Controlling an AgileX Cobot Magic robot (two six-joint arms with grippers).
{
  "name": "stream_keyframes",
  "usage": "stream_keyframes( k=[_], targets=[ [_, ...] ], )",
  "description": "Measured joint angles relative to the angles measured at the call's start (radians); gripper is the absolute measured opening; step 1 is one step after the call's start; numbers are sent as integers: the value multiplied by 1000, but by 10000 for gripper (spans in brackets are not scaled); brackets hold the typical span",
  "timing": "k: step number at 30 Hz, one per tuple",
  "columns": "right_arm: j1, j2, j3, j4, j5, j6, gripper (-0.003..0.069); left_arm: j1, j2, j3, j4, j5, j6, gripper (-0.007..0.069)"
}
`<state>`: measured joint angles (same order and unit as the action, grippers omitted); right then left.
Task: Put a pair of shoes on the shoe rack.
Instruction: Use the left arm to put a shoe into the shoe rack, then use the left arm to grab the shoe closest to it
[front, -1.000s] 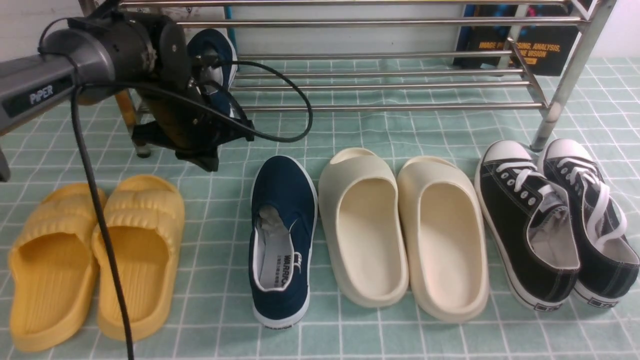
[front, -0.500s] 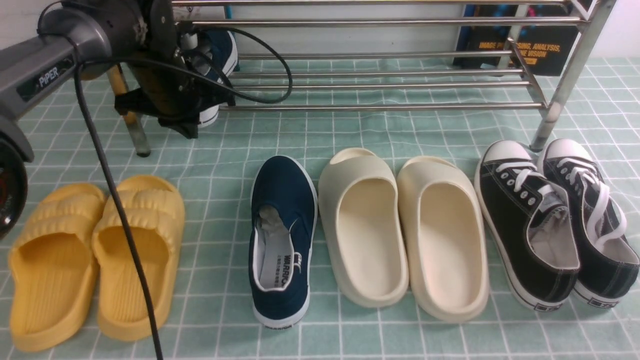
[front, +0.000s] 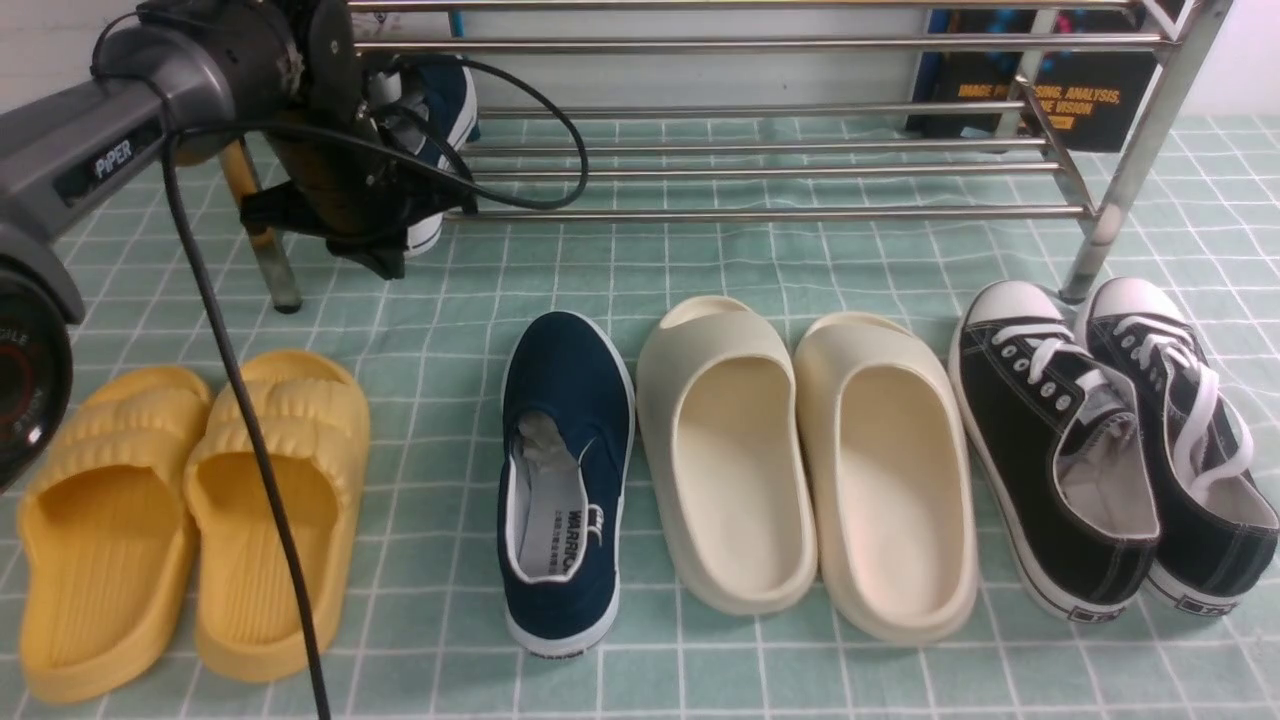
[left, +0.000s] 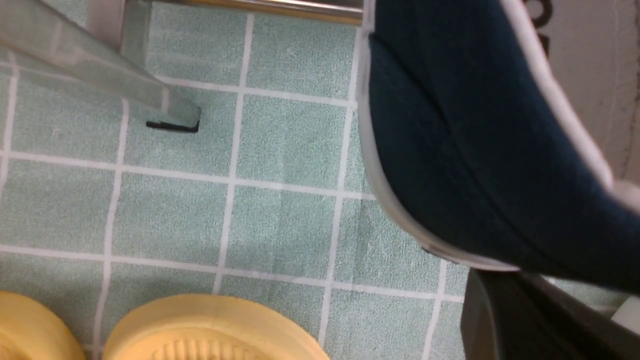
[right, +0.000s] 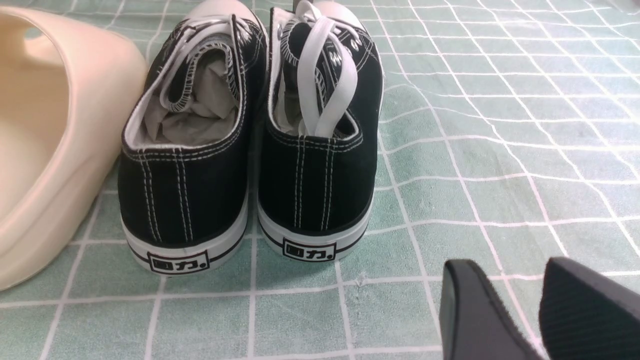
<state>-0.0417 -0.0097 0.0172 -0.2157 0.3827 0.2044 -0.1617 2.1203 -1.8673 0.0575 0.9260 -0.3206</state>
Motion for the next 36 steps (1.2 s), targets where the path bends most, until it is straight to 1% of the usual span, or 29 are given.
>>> stream_keyframes(
  k=[3, 6, 7, 8, 9, 10, 12, 13, 15, 16, 17, 19, 21, 23, 25, 27, 28, 29, 30, 33, 36],
  targets=[
    [0, 0, 0, 0, 0, 0, 246, 0, 0, -2, -1, 4, 0, -11],
    [0, 0, 0, 0, 0, 0, 246, 0, -5, -2, -1, 5, 0, 15],
    [0, 0, 0, 0, 0, 0, 246, 0, -10, -3, -1, 7, 0, 50],
    [0, 0, 0, 0, 0, 0, 246, 0, -11, -3, -1, 9, 0, 56],
    [0, 0, 0, 0, 0, 0, 246, 0, -22, -4, -1, 14, 0, 110],
    [0, 0, 0, 0, 0, 0, 246, 0, -30, -4, -1, 20, 0, 143],
    [0, 0, 0, 0, 0, 0, 246, 1, -44, -8, -1, 20, 0, 183],
    [0, 0, 0, 0, 0, 0, 246, 3, -66, -10, 0, 29, 0, 227],
    [0, 0, 0, 0, 0, 0, 246, 3, -106, -10, 1, 58, 8, 279],
    [0, 0, 0, 0, 0, 0, 246, 4, -109, -10, 1, 61, 9, 282],
    [0, 0, 0, 0, 0, 0, 246, 4, -136, -11, 0, 91, 21, 302],
    [0, 0, 0, 0, 0, 0, 246, 5, -157, -11, -3, 120, 34, 307],
    [0, 0, 0, 0, 0, 0, 246, 2, -201, -13, -10, 208, 70, 307],
    [0, 0, 0, 0, 0, 0, 246, -13, -232, -13, -9, 272, 93, 297],
    [0, 0, 0, 0, 0, 0, 246, -32, -259, -13, -6, 303, 97, 283],
    [0, 0, 0, 0, 0, 0, 246, -87, -303, 1, -2, 309, 97, 254],
    [0, 0, 0, 0, 0, 0, 246, -93, -303, 3, -2, 309, 97, 251],
    [0, 0, 0, 0, 0, 0, 246, -139, -339, 35, -2, 309, 96, 232],
    [0, 0, 0, 0, 0, 0, 246, -150, -343, 44, -2, 310, 94, 227],
    [0, 0, 0, 0, 0, 0, 246, -229, -407, 148, -16, 312, 71, 210],
    [0, 0, 0, 0, 0, 0, 246, -269, -452, 268, -23, 312, 47, 207]
  ],
)
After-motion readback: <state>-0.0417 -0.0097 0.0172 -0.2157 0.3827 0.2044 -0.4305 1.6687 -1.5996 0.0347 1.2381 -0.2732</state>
